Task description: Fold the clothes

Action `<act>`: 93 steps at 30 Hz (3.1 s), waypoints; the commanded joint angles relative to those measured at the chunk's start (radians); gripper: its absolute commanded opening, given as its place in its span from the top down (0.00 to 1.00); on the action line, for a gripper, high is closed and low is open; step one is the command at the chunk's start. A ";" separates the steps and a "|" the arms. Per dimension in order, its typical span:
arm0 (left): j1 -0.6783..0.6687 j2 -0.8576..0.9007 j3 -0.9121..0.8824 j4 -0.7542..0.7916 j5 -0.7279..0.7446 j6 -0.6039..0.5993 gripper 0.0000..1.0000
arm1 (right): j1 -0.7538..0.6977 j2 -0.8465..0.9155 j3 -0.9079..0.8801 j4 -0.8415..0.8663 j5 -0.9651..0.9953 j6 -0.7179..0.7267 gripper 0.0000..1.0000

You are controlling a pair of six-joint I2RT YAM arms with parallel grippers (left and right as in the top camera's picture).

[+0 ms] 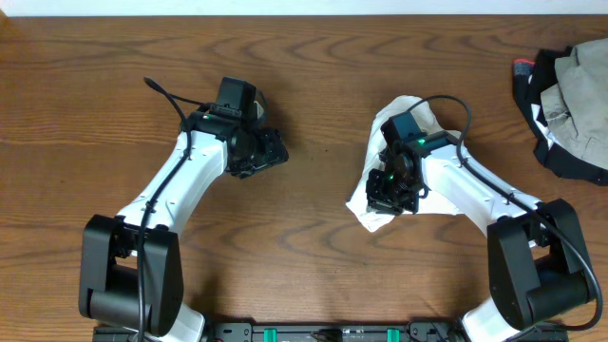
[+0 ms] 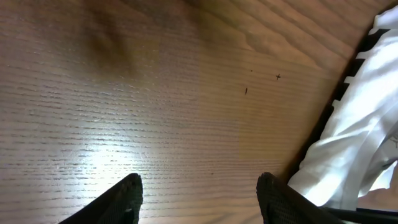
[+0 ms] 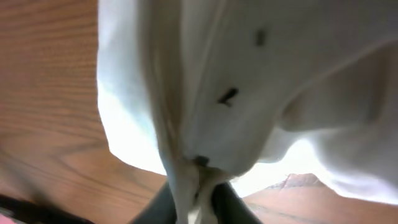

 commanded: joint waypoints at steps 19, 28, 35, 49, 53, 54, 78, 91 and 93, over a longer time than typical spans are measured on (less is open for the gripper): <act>0.004 -0.007 -0.001 -0.007 -0.032 0.021 0.38 | -0.092 -0.005 0.408 -0.336 0.195 -0.161 0.99; 0.004 -0.007 -0.001 -0.020 -0.039 0.029 0.39 | -0.190 -0.005 0.483 -0.472 0.287 -0.231 0.99; 0.004 -0.007 -0.001 -0.020 -0.039 0.029 0.39 | -0.259 -0.005 0.483 -0.563 0.482 -0.230 0.99; 0.004 -0.007 -0.001 -0.027 -0.039 0.029 0.39 | -0.297 -0.005 0.478 -0.518 0.663 -0.201 0.98; 0.003 -0.007 -0.001 -0.031 -0.039 0.029 0.38 | -0.316 -0.005 0.449 -0.434 0.698 -0.200 0.99; 0.003 -0.007 -0.001 -0.032 -0.039 0.029 0.39 | -0.324 -0.005 0.439 -0.411 0.705 -0.200 0.98; 0.003 -0.007 -0.001 -0.055 -0.039 0.029 0.39 | -0.510 -0.005 0.095 0.087 0.769 -0.091 0.98; 0.003 -0.007 -0.001 -0.050 -0.039 0.029 0.39 | -0.548 -0.005 0.040 0.110 0.742 -0.091 0.33; 0.003 -0.007 -0.001 -0.052 -0.039 0.029 0.39 | -0.550 -0.005 0.042 0.109 0.753 -0.092 0.29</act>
